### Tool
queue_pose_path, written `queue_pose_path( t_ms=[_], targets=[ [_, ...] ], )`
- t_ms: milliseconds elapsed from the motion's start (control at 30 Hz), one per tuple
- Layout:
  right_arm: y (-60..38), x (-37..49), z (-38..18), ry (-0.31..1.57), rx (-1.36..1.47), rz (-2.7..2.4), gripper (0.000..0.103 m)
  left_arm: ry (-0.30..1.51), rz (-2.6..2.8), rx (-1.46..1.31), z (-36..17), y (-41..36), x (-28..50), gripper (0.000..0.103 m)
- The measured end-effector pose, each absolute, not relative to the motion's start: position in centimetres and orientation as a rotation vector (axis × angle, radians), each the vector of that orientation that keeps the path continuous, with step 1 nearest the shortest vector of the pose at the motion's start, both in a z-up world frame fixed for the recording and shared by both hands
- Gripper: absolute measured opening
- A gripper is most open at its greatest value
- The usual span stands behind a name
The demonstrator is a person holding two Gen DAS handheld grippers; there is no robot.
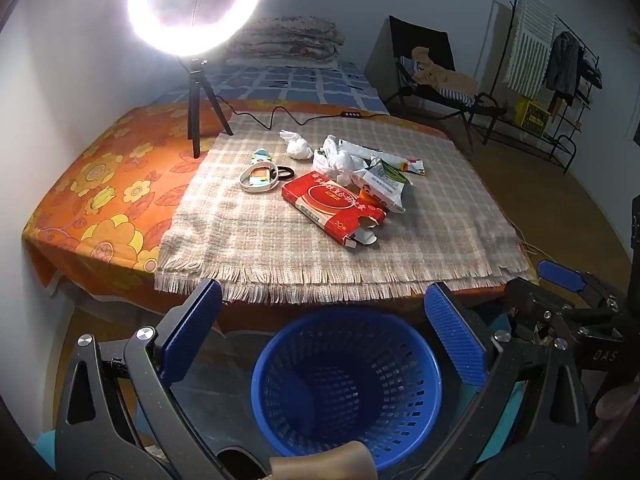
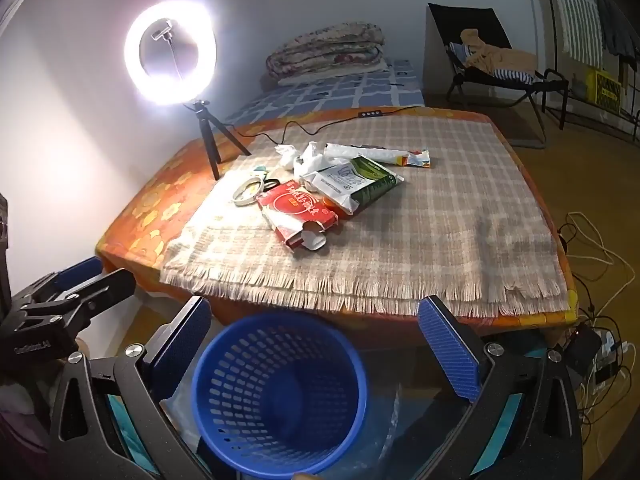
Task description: Collect trash
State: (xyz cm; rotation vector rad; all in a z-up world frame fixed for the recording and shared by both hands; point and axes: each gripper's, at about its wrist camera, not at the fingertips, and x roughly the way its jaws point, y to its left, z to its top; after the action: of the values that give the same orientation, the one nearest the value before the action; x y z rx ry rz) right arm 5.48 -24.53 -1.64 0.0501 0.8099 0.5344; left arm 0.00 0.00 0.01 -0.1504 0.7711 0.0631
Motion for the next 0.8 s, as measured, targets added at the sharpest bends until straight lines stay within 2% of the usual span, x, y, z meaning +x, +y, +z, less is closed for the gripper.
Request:
queue_pose_path(
  t_ms=[800],
  targets=[
    [-24.31, 5.53, -1.27, 0.804, 0.041, 0.538, 0.103, 0.758, 0.062, -0.154, 0.01, 0.04, -0.02, 0.103]
  ],
)
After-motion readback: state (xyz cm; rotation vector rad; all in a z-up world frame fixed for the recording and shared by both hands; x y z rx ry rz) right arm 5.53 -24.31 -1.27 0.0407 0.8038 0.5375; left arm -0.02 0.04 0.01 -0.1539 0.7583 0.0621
